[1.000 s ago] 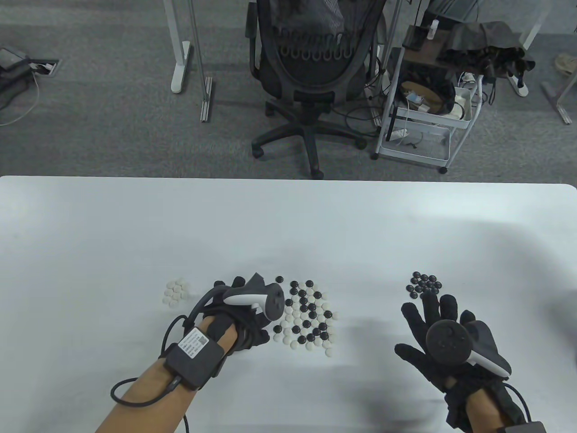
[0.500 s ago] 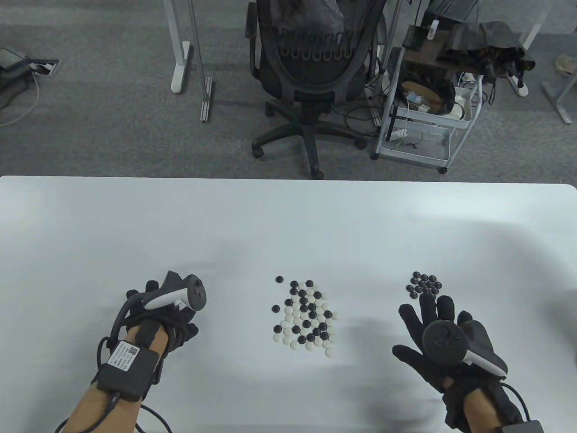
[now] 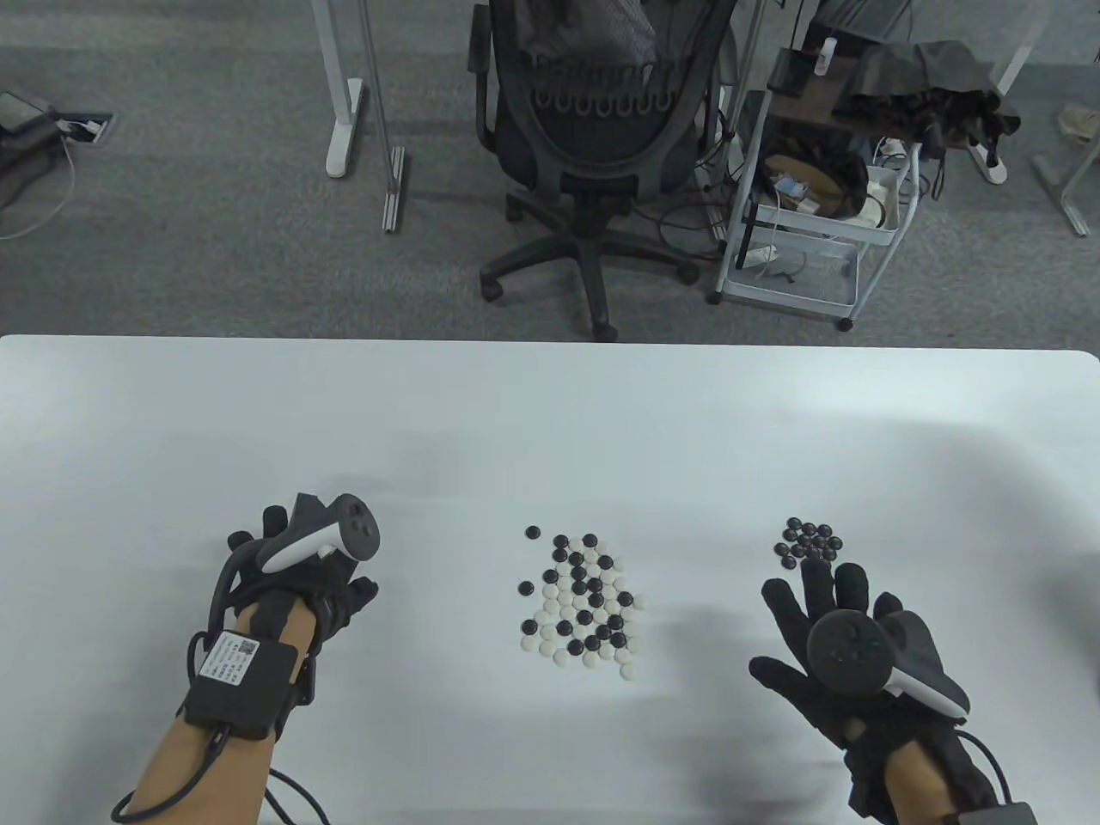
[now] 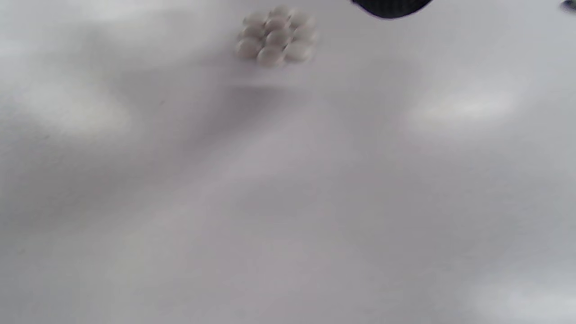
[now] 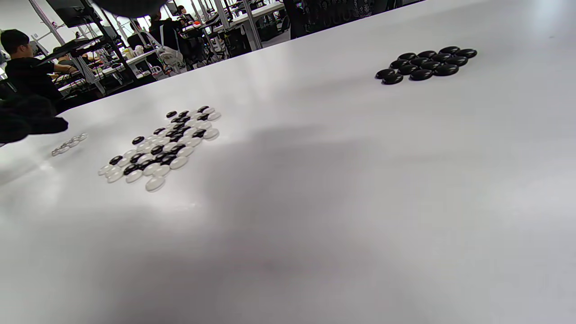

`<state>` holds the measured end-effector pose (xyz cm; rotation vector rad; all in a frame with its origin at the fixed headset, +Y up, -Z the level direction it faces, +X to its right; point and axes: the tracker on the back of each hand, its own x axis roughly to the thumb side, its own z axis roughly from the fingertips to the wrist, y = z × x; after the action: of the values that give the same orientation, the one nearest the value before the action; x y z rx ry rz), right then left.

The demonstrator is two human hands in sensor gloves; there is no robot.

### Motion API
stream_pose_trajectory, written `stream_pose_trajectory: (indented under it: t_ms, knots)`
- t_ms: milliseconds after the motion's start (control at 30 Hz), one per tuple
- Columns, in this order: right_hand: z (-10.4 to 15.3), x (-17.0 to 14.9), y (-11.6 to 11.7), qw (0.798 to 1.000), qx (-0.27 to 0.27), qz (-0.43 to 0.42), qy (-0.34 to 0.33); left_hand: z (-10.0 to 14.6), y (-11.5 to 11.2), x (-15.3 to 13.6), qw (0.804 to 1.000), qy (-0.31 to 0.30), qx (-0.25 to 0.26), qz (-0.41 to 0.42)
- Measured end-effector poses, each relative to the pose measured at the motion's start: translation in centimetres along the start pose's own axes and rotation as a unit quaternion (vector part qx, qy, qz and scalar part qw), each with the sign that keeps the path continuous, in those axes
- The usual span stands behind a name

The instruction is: Go stone sorting task

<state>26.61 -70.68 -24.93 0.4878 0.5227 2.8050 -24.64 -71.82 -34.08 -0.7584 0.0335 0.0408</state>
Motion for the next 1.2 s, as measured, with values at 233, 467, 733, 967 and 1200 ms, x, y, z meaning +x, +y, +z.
stream_pose_trajectory:
  t_ms: [233,467,733,967,1200]
  knots:
    - [0.0,0.1,0.1,1.000,0.001,0.003,-0.002,2.8,2.3,5.0,0.996,-0.087,0.003,-0.012]
    - [0.0,0.0,0.0,1.000,0.001,0.000,-0.001,2.7,-0.6,11.6,0.976,-0.179,-0.069,-0.102]
    - [0.0,0.0,0.0,1.000,0.003,-0.001,0.000,1.7,-3.8,15.8,0.958,-0.208,-0.093,-0.175]
    - [0.1,-0.1,-0.1,1.000,0.000,0.001,0.002,1.3,-5.9,14.8,0.955,-0.191,-0.091,-0.207]
    - [0.0,-0.1,0.0,1.000,0.005,-0.001,-0.001,2.7,-5.9,5.9,0.980,-0.101,-0.089,-0.146]
